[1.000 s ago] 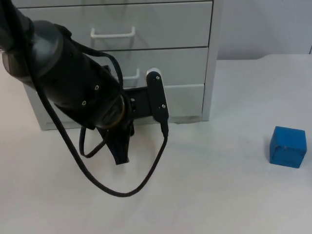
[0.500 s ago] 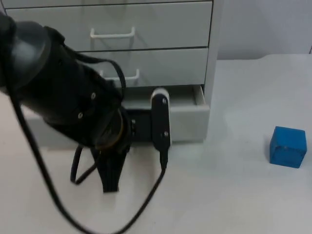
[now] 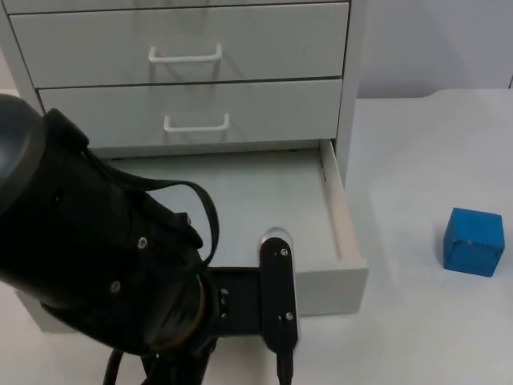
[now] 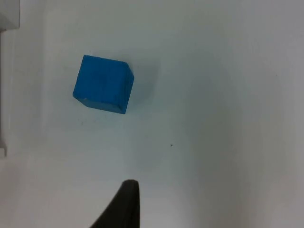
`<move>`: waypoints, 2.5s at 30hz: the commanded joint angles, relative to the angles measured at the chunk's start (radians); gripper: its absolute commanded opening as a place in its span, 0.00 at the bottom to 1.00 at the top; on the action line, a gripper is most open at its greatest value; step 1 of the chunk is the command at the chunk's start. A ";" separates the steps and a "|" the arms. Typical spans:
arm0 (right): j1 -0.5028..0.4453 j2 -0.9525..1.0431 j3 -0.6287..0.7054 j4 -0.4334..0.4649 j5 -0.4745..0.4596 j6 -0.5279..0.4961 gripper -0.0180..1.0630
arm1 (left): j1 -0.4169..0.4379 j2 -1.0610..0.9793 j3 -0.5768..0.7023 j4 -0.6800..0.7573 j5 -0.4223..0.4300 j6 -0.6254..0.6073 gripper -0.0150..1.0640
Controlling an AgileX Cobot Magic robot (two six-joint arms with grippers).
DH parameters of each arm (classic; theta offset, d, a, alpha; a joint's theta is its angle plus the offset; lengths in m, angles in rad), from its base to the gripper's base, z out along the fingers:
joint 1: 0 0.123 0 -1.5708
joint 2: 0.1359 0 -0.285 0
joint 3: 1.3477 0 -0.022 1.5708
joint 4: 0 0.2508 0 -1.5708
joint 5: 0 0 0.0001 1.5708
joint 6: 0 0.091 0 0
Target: Open the drawer with the left hand, place the block into the drawer with the right hand, then close the drawer with the left hand.
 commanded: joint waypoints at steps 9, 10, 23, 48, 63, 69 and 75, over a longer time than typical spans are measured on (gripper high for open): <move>-0.005 -0.001 -0.006 0.000 -0.008 -0.001 0.99 | -0.047 -0.013 0.003 -0.102 0.001 0.041 0.01; -0.005 -0.001 -0.006 0.000 -0.008 -0.001 0.99 | -0.047 -0.013 0.003 -0.102 0.001 0.041 0.01; -0.005 -0.001 -0.006 0.004 -0.008 -0.001 0.99 | -0.047 -0.013 0.003 -0.078 0.035 0.088 0.41; -0.005 -0.001 -0.006 0.006 -0.010 -0.001 0.99 | -0.047 -0.546 0.003 -0.389 0.192 0.155 0.74; -0.005 -0.001 -0.006 0.006 0.015 -0.001 0.99 | 0.146 -0.762 0.003 -0.421 0.387 0.014 0.74; -0.005 -0.001 -0.006 0.011 0.015 -0.001 0.99 | 0.424 -0.777 0.003 -0.725 0.212 0.200 0.74; -0.005 -0.001 -0.006 0.022 0.013 -0.002 0.99 | 0.621 -0.787 0.003 -1.090 0.167 0.499 0.74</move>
